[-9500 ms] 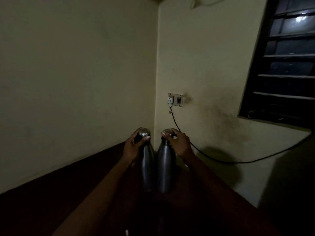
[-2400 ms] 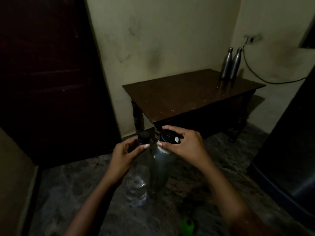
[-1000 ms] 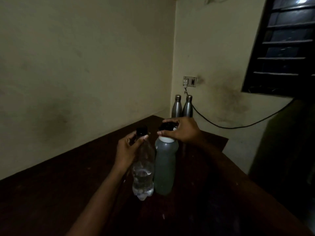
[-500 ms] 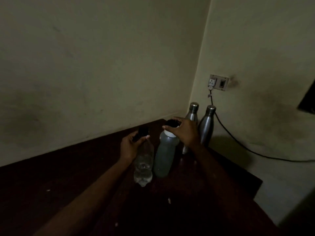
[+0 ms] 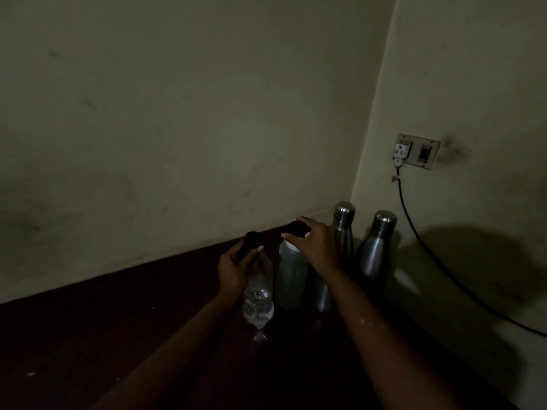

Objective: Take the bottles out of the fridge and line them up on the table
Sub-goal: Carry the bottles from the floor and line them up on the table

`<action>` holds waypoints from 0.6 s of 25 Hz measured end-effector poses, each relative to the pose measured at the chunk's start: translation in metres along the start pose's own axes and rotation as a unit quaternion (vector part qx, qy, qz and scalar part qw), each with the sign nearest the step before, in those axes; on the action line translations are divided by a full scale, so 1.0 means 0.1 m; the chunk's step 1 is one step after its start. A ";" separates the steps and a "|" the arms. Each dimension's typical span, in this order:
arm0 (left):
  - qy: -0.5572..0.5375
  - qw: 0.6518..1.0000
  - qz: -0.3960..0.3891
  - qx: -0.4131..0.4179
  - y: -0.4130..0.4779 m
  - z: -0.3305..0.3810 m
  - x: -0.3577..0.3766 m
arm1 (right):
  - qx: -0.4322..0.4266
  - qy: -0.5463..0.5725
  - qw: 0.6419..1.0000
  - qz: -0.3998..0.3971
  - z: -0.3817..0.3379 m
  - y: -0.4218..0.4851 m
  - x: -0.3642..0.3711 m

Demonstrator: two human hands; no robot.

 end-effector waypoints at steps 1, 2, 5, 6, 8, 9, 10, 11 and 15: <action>0.003 1.000 -0.001 -0.002 0.05 -0.03 0.05 | 0.000 0.006 1.000 -0.003 0.06 0.04 0.04; 0.009 1.000 0.002 -0.003 0.11 -0.05 0.11 | 0.002 0.011 1.000 -0.009 0.11 0.09 0.07; 0.051 0.999 -0.002 0.013 0.25 -0.09 0.23 | -0.003 0.027 1.000 -0.012 0.22 0.20 0.16; 0.068 0.998 -0.008 0.016 0.30 -0.07 0.26 | -0.002 0.034 0.999 -0.013 0.24 0.23 0.18; 0.090 0.995 -0.042 0.021 0.41 -0.06 0.29 | -0.003 0.055 0.998 -0.011 0.28 0.27 0.20; 0.107 0.992 -0.060 0.025 0.47 -0.05 0.29 | -0.003 0.068 0.998 -0.012 0.30 0.29 0.22; 0.130 0.989 -0.069 0.034 0.52 -0.05 0.27 | -0.001 0.080 0.997 -0.017 0.30 0.29 0.22; 0.151 0.985 -0.073 0.039 0.55 -0.05 0.26 | -0.003 0.087 0.996 -0.015 0.30 0.29 0.22; 0.161 0.983 -0.082 0.012 0.54 -0.06 0.24 | 0.000 0.117 0.992 0.039 0.32 0.16 0.22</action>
Point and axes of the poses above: each hand's wrist, its own y-axis towards the middle knuckle, its own x-axis out of the palm, z = x × y, the point moved 3 cm from there along y, towards the middle knuckle, and after that the axes turned 6 degrees about -x, right-handed, at the moved point
